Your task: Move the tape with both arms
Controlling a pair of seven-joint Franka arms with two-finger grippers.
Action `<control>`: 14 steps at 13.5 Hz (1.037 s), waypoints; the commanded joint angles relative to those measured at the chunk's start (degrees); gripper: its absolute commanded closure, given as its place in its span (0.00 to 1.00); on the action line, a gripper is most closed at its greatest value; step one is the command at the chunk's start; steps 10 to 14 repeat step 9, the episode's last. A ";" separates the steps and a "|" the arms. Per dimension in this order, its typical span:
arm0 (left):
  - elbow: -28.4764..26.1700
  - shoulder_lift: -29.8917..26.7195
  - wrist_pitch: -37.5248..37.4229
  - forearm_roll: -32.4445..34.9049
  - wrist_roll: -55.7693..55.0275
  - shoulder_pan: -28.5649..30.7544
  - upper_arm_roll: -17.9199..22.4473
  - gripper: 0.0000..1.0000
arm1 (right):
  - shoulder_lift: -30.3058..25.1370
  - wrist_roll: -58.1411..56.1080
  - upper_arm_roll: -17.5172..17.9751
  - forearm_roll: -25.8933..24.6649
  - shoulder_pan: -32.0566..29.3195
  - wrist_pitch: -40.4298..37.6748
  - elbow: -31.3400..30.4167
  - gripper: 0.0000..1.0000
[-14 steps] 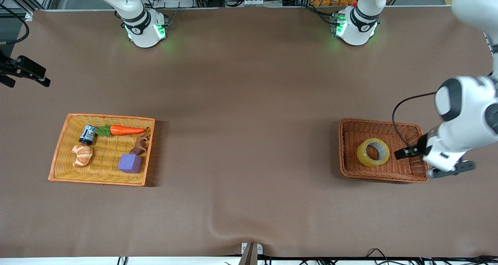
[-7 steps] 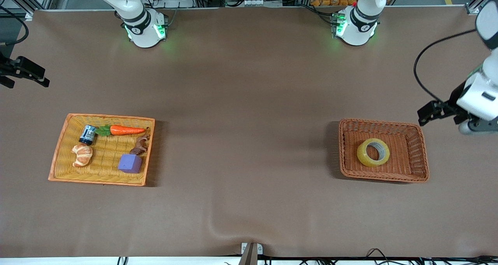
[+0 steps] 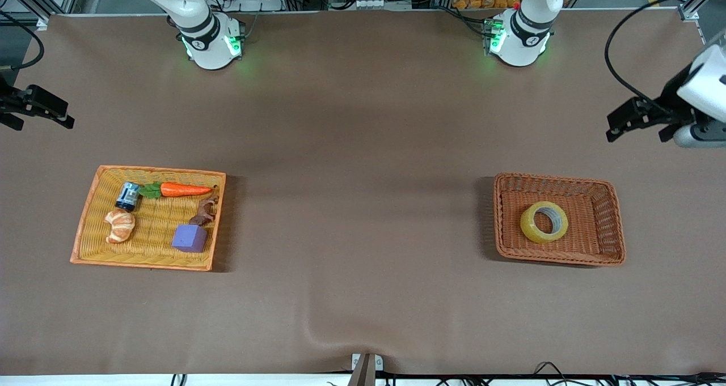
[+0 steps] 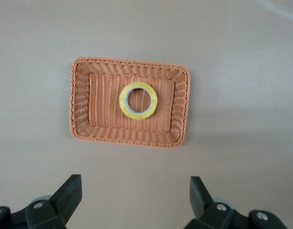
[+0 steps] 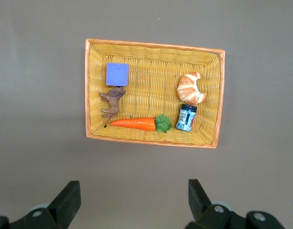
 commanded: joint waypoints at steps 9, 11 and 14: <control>2.09 0.07 -4.51 -1.00 1.54 -4.75 5.24 0.00 | -0.17 1.24 0.36 0.59 -1.01 1.08 0.66 0.00; 2.09 0.07 -4.51 -1.00 1.54 -4.75 5.24 0.00 | -0.17 1.24 0.36 0.59 -1.01 1.08 0.66 0.00; 2.09 0.07 -4.51 -1.00 1.54 -4.75 5.24 0.00 | -0.17 1.24 0.36 0.59 -1.01 1.08 0.66 0.00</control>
